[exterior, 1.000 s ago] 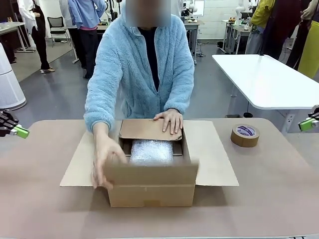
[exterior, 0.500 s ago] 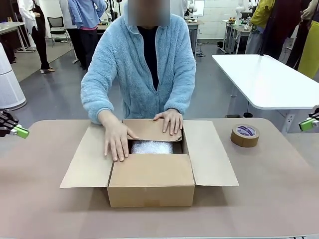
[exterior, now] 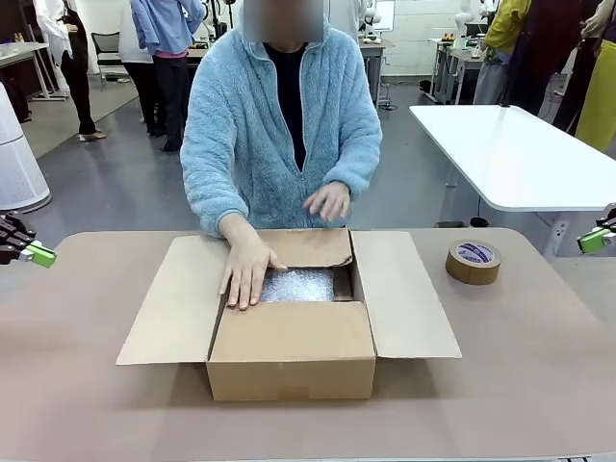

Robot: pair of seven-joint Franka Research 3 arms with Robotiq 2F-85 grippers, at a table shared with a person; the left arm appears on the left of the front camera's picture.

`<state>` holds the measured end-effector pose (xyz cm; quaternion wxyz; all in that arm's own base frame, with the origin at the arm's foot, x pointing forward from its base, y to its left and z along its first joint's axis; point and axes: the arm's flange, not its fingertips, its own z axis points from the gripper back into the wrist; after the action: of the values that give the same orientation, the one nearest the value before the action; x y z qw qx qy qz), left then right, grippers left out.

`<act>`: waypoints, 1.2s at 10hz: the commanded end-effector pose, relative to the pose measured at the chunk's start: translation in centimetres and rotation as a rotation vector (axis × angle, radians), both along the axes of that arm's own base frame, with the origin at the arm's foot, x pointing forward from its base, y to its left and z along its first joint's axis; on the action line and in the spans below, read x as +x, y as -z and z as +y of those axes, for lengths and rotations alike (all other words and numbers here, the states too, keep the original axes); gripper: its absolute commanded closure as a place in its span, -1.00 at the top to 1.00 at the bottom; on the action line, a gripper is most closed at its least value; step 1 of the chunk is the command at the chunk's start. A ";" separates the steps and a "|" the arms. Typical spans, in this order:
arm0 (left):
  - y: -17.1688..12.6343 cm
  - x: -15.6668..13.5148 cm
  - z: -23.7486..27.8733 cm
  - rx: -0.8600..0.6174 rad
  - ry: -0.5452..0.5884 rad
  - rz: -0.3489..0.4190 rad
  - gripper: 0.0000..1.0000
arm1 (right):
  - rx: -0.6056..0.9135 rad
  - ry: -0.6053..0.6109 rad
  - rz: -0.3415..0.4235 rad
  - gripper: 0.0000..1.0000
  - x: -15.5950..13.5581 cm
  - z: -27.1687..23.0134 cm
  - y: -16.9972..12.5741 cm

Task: Wrap the clocks to prevent damage.
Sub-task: Push the right (or left) flap of the Package Box to close it.

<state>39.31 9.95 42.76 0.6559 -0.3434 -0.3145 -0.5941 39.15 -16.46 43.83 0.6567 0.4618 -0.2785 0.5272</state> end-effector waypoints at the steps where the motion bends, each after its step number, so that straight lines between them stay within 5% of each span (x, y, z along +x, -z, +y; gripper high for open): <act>1: -0.2 -0.1 0.0 -0.017 0.002 -0.010 -0.98 | 0.004 -0.003 0.000 -0.98 0.0 0.1 -0.2; 9: -0.2 -0.1 0.0 -0.017 0.002 -0.010 -0.98 | 0.000 0.000 0.000 -0.98 0.0 0.0 0.0; 12: -0.2 -0.1 0.0 -0.017 0.002 -0.010 -0.98 | -0.206 0.027 0.041 -0.98 2.1 6.8 -3.0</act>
<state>39.31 9.92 42.78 0.6557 -0.3433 -0.3143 -0.5945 40.99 -13.01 45.51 0.6825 0.4340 -0.2482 0.5331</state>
